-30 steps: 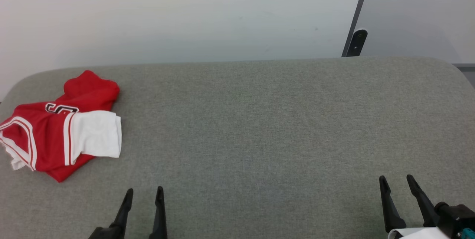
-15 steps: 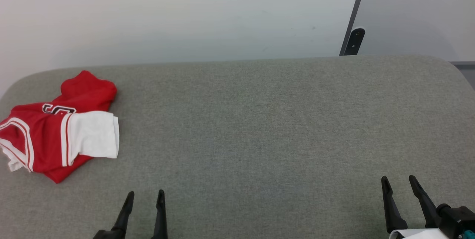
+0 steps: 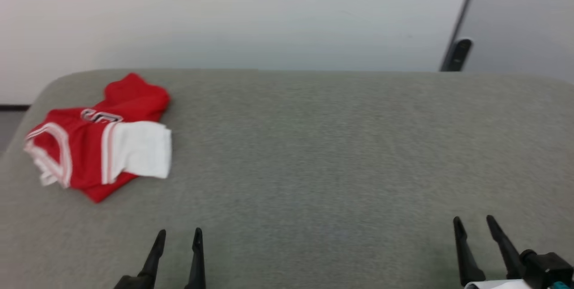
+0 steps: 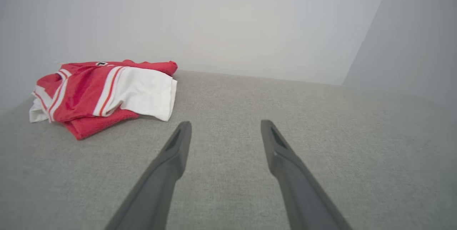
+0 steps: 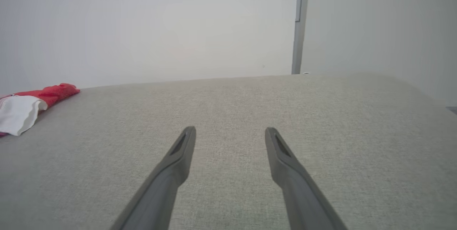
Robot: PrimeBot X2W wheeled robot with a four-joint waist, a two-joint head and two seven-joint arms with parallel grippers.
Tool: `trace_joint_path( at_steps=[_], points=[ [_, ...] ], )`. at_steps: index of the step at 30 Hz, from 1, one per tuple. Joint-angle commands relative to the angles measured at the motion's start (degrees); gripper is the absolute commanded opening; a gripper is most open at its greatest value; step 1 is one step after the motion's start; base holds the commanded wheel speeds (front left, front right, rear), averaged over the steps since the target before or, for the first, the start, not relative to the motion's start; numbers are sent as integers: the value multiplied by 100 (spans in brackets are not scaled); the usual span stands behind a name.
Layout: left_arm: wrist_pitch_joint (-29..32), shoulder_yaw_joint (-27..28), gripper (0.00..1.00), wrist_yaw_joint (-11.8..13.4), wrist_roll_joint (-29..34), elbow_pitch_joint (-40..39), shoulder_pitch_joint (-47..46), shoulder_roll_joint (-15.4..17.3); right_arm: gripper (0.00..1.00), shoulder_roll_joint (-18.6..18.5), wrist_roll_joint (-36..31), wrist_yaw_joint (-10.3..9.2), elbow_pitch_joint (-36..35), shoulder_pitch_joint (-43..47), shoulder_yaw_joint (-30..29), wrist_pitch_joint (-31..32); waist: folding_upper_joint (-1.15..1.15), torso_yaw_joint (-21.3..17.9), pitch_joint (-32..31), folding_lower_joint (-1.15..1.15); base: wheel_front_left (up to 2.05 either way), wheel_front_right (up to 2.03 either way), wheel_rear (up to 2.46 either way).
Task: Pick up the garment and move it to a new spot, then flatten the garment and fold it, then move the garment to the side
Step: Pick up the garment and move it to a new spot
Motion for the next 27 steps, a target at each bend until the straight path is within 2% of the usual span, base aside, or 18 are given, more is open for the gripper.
trace_joint_path(
  at_steps=[1, 14, 18, 27],
  points=[
    [-3, 16, 100, 41, -7, 1, 24, 18, 100, -20, 30, 2, 3, 58, 106, -29, 0, 480, -60, -1, 0, 0, 0],
    [-3, 8, 100, 172, -164, -24, 301, 17, 100, -186, 75, 2, 50, -142, 741, 83, 0, 2474, -176, -1, 0, 0, 0],
    [-3, 74, 100, 381, -266, -253, 479, 13, 100, -304, 121, 1, 44, -510, 1201, 229, 0, 2687, 44, -1, 0, 0, 0],
    [-2, 111, 100, 1083, -787, -890, 854, 11, 100, -549, 474, 1, 400, -1548, 2348, 326, 0, 2871, 429, -1, 0, 0, 0]
  ],
)
